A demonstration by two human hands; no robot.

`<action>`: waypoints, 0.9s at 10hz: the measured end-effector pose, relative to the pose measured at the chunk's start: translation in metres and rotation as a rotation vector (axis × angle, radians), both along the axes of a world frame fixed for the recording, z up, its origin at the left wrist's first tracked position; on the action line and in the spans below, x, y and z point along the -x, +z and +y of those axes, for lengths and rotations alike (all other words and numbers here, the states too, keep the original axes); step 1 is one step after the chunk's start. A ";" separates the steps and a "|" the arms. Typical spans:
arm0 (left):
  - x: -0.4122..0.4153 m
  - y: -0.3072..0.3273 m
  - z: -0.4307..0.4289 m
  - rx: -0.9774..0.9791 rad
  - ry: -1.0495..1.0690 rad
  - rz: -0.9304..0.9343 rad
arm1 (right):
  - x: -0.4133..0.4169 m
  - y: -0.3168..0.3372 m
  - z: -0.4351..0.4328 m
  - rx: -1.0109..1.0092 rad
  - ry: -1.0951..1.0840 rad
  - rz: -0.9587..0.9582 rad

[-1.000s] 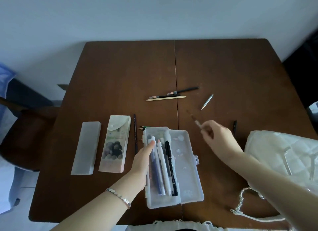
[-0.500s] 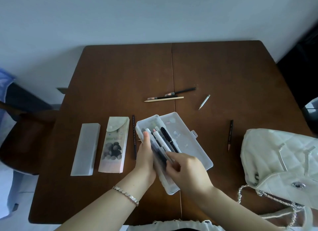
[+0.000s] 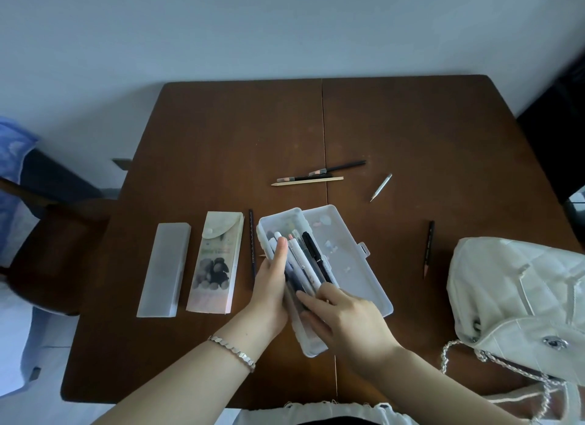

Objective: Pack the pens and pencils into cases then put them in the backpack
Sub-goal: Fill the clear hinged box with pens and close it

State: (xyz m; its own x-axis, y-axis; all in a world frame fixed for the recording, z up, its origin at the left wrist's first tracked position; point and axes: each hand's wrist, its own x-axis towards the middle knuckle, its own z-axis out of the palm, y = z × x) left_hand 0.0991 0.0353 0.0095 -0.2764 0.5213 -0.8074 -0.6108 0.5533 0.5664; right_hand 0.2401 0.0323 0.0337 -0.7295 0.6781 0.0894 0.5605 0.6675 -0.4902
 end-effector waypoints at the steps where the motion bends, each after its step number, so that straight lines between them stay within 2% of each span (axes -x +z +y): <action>1: -0.005 0.025 -0.007 -0.046 -0.016 -0.136 | -0.001 -0.002 0.011 -0.034 -0.009 0.066; 2: -0.005 0.019 -0.007 -0.133 -0.020 -0.149 | 0.000 0.003 0.018 0.027 -0.119 -0.095; 3: -0.009 0.018 -0.007 -0.146 -0.053 -0.220 | 0.002 0.002 0.015 0.037 -0.080 -0.352; 4: -0.011 0.015 -0.007 -0.131 -0.039 -0.218 | 0.005 0.004 0.011 0.071 -0.032 -0.402; 5: -0.009 0.015 -0.009 -0.135 -0.095 -0.216 | -0.004 0.011 0.016 0.357 -0.081 -0.243; 6: -0.006 0.014 -0.010 -0.045 -0.176 -0.156 | -0.021 0.006 0.035 0.402 -0.437 -0.045; 7: -0.004 0.014 -0.011 0.006 -0.217 -0.160 | -0.039 -0.010 0.062 0.848 -0.854 0.110; 8: -0.003 0.013 -0.009 0.003 -0.170 -0.181 | -0.055 -0.015 0.066 1.566 -0.912 0.397; 9: -0.002 0.013 -0.005 -0.007 -0.155 -0.170 | -0.057 -0.004 0.062 1.771 -0.764 0.634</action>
